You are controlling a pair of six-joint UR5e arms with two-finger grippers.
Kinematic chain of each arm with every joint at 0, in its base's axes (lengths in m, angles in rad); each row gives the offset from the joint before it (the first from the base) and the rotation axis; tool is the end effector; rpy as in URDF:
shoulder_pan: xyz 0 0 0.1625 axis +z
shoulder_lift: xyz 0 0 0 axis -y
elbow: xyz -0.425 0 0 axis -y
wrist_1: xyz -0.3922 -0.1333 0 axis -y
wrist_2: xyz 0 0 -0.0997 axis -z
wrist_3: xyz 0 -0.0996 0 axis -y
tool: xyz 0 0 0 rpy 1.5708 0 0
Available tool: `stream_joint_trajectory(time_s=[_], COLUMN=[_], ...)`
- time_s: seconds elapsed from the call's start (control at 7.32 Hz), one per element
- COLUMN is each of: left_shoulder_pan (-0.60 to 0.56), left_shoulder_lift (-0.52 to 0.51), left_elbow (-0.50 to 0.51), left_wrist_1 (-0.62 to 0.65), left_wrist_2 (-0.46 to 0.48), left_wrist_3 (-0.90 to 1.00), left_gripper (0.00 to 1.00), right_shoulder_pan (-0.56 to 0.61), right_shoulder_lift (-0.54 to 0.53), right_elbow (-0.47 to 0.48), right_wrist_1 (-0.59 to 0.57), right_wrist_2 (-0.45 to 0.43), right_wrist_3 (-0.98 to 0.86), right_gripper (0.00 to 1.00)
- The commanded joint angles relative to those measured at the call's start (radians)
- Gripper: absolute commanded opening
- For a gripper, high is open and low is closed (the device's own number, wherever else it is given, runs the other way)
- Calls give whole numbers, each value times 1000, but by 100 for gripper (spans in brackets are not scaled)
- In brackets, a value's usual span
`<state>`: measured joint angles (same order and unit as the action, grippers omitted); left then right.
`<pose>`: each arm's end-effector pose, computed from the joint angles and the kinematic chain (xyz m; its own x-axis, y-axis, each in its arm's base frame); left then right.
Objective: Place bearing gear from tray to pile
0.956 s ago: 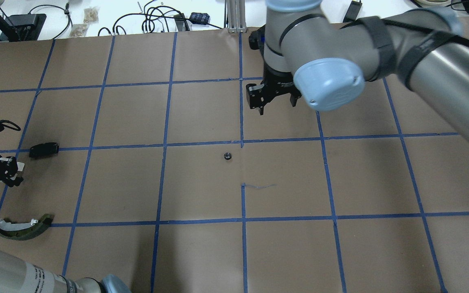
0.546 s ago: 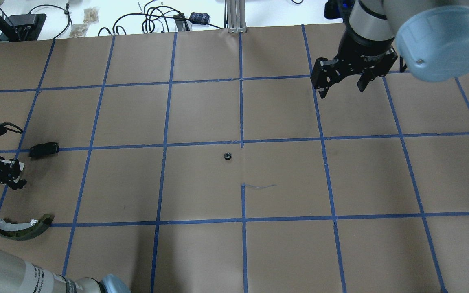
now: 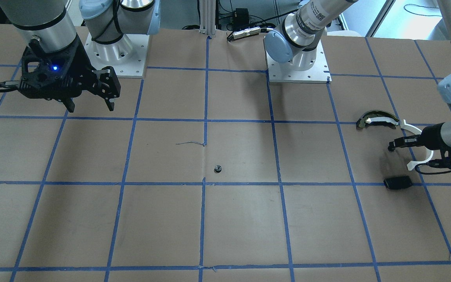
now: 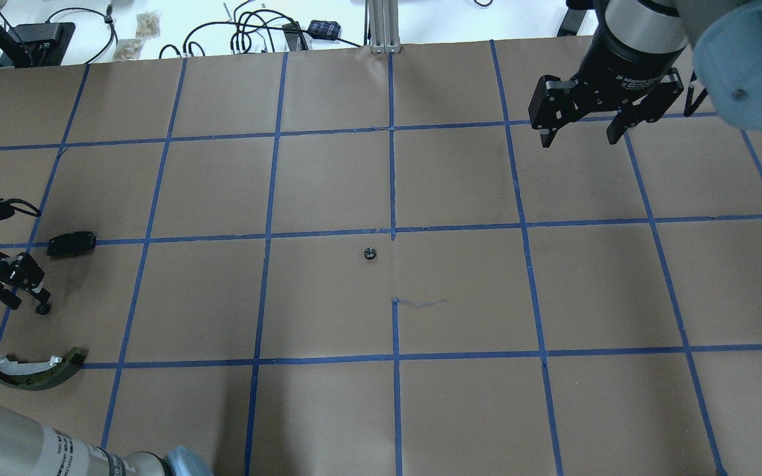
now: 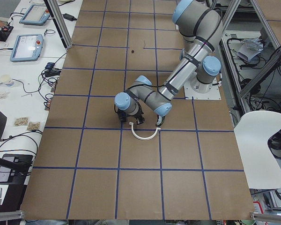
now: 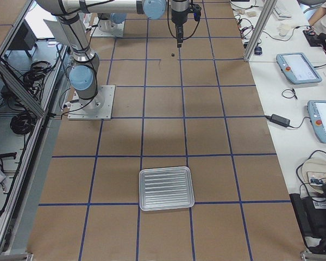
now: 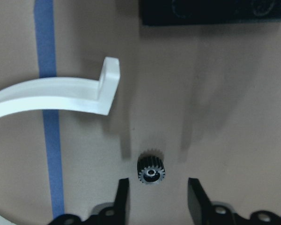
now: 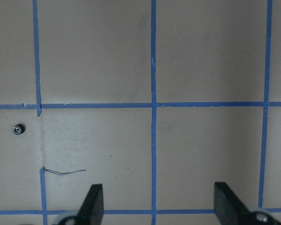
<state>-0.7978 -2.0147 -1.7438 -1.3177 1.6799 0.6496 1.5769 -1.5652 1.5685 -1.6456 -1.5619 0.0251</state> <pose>0.3036 -0.4866 0.1914 -0.9829 -0.1260 0.1342 -0.0729 0.9358 0.3449 0.1372 -0.5003 0.4940 -0.9998 0.0183 -0.0107 0.0190 0.9973 -0.0712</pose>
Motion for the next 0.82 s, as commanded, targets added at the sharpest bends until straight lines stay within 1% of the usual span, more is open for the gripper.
stream_joint_trajectory(time_s=[0.0,0.14,0.27,0.41,0.55,0.68], left_shoulder_pan=[-111,-259,-387,-491,-621,-747], left_shoulder_lift=[42,68,80,83,79,71], left_elbow=[41,67,72,73,72,67], left_wrist_1=[-17,-18,-8,12,78,178], left_wrist_2=[-11,-55,-121,-165,-155,-155], left_wrist_3=[-52,-143,-236,-322,-355,-367], left_gripper=[100,100,100,100,100,100], right_shoulder_pan=[5,5,5,5,5,5], right_shoulder_lift=[2,2,5,7,7,7], right_elbow=[-25,-25,-25,-24,-22,-16], right_wrist_1=[-5,-2,0,-2,-3,-3], right_wrist_2=[-6,2,5,5,5,5], right_wrist_3=[64,84,84,82,75,72], right_gripper=[84,88,95,98,100,100])
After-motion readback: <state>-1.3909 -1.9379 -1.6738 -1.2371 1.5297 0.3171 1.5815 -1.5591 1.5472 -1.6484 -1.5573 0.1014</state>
